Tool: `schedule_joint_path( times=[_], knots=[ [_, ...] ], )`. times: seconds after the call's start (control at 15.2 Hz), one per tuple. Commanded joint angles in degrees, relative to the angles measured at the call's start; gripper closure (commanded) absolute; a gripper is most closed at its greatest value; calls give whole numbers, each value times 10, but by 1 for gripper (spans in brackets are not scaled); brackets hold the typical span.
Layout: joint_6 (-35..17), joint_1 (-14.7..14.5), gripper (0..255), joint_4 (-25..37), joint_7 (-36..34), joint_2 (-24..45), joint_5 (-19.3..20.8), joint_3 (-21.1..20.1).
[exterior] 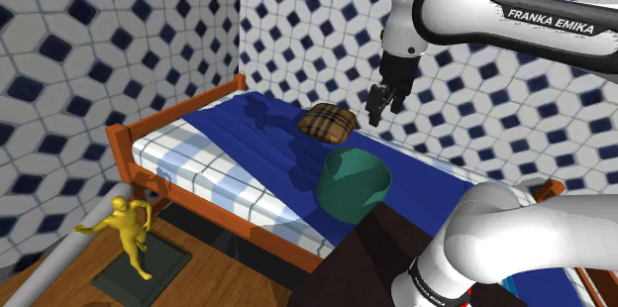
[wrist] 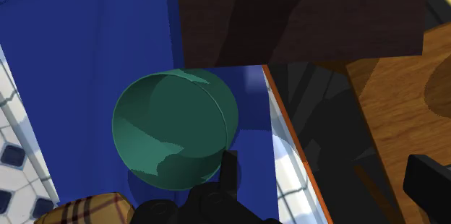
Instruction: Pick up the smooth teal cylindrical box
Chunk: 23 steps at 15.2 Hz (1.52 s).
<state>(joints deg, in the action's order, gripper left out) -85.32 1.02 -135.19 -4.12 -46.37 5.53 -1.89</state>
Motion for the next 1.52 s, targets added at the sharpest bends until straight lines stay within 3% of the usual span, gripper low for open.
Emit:
schedule_joint_path(
  times=[0.0,0.73,1.45],
  knots=[
    [0,0,0,0,0,0,0,0],
    [-230,22,0,-147,34,72,31,65],
    [-490,39,0,-194,76,276,46,132]
  ],
)
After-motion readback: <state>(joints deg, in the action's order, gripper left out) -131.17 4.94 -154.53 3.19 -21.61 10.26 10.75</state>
